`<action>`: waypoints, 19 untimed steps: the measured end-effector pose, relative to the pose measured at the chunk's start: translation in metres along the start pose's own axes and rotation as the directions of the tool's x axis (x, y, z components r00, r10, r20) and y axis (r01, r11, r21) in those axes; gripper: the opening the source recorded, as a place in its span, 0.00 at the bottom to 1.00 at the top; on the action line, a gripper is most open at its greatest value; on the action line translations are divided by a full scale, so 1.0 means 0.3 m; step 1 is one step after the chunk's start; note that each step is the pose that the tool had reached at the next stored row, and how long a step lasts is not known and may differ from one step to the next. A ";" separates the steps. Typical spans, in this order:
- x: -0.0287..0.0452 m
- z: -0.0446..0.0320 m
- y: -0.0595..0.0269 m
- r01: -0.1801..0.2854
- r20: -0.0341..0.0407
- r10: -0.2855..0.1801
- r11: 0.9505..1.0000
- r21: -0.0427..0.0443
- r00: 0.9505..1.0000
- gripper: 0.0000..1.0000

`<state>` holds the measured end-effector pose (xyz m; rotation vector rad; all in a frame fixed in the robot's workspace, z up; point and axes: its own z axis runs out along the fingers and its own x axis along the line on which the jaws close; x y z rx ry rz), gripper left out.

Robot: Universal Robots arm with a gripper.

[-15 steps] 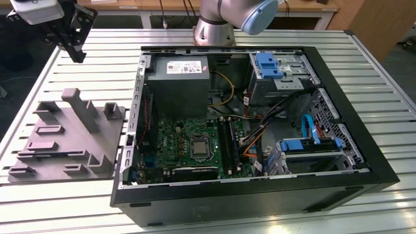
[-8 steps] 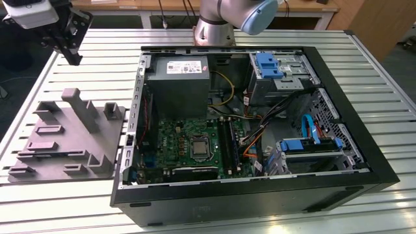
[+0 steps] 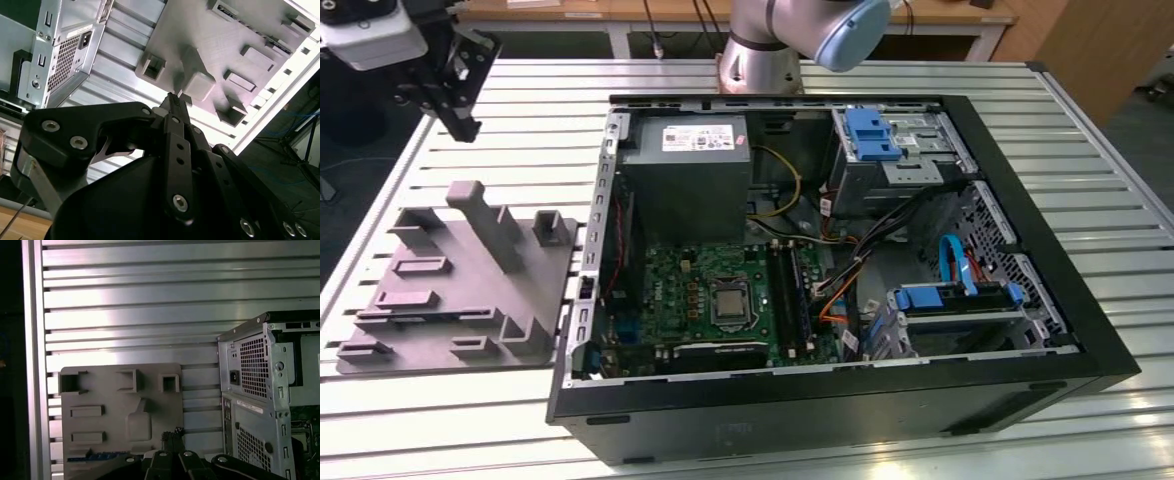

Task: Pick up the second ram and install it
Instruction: 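Reach for the second ram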

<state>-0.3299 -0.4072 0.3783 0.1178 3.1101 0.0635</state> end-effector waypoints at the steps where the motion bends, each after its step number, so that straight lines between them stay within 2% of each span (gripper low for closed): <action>1: 0.003 0.001 -0.004 0.000 0.000 0.000 1.000 0.000 1.000 0.10; 19: 0.055 0.020 -0.063 0.000 0.000 0.000 1.000 0.004 1.000 0.10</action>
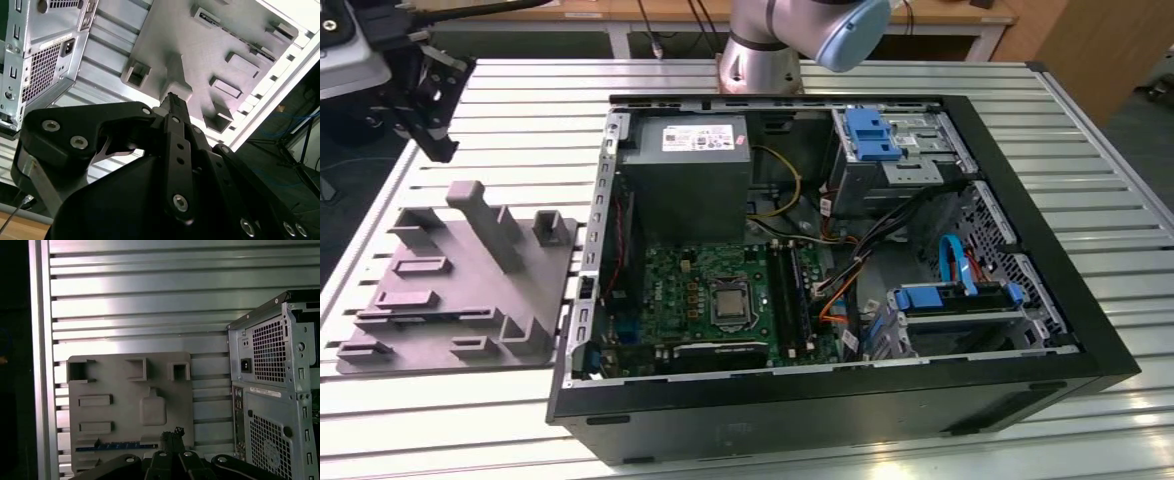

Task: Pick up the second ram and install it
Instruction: 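Reach for the second ram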

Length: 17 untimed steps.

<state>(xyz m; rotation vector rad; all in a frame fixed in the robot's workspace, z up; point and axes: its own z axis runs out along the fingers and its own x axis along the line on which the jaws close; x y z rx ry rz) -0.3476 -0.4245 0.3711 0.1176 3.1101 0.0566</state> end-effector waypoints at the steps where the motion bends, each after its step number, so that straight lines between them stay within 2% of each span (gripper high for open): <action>1: 0.002 0.001 -0.004 0.000 0.000 0.000 1.000 0.000 1.000 0.10; 17: 0.025 0.017 -0.064 0.000 0.000 0.000 1.000 0.004 1.000 0.10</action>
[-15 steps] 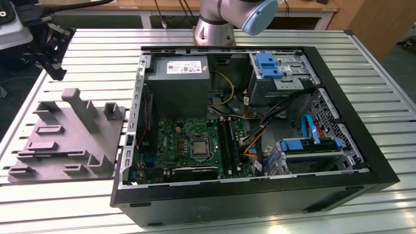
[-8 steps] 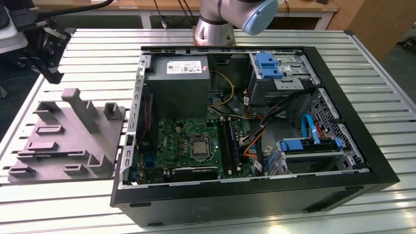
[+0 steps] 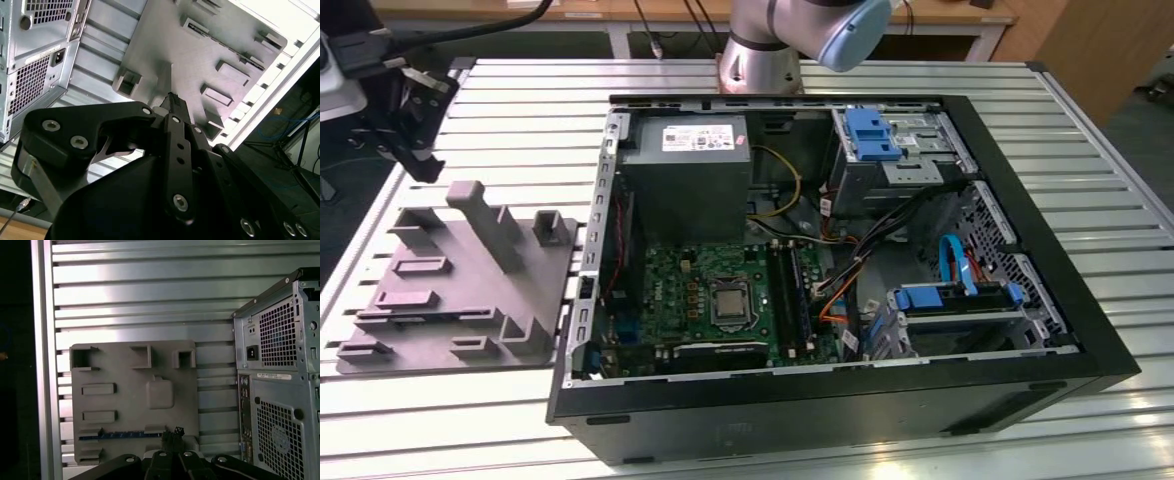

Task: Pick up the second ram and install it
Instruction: 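Reach for the second ram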

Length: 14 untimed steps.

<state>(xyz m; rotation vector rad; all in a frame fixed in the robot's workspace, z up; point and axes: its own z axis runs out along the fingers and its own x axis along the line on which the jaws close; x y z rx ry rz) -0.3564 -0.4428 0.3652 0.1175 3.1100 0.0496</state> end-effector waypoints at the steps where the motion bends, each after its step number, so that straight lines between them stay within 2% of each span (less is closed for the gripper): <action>1: 0.001 0.001 -0.004 0.000 0.000 0.000 1.000 0.000 1.000 0.10; 14: 0.027 0.026 -0.054 0.000 0.000 0.000 1.000 0.001 1.000 0.10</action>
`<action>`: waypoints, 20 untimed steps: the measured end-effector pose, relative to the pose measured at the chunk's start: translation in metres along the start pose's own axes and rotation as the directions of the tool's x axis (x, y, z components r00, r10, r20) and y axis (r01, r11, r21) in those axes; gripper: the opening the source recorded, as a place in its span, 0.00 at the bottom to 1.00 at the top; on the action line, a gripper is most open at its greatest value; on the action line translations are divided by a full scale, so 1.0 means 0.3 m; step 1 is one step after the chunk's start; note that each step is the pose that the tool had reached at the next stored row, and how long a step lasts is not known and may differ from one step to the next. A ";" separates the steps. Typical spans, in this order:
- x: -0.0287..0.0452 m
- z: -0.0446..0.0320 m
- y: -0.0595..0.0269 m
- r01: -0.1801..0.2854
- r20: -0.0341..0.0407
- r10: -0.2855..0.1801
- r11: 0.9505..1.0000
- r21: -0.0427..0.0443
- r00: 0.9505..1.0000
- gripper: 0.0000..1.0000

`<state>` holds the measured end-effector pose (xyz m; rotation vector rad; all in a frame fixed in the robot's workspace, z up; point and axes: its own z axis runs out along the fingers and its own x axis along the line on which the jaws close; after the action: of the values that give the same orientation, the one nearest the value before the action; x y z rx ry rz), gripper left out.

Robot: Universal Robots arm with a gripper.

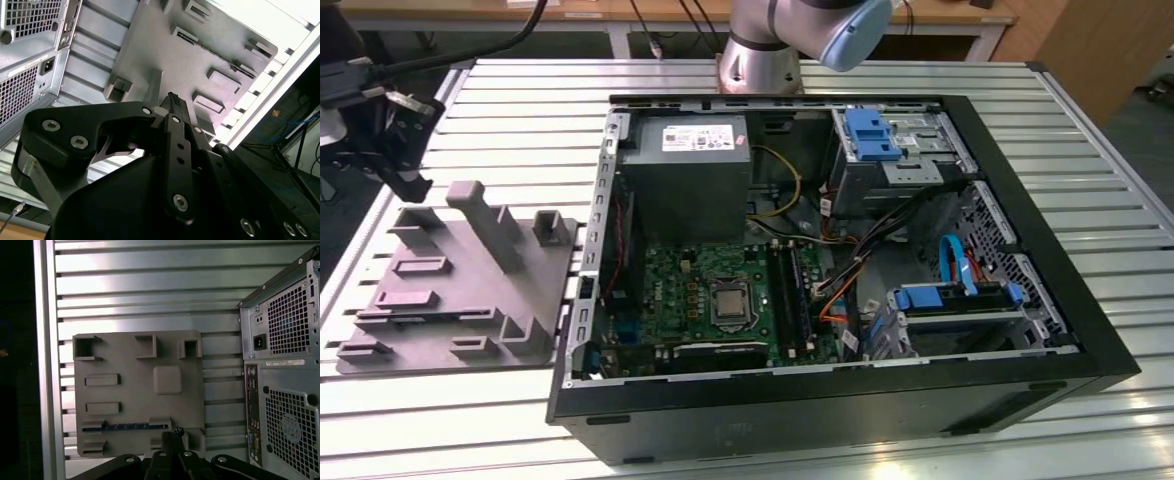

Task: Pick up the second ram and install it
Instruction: 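Reach for the second ram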

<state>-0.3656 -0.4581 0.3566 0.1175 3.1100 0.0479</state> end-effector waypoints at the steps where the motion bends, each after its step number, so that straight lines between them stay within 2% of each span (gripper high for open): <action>1: 0.002 0.003 -0.003 0.000 0.000 0.000 1.000 0.000 1.000 0.10; 20: 0.054 0.070 -0.050 0.000 0.000 0.000 1.000 0.001 1.000 0.10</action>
<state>-0.3821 -0.4712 0.3348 0.1175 3.1099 0.0458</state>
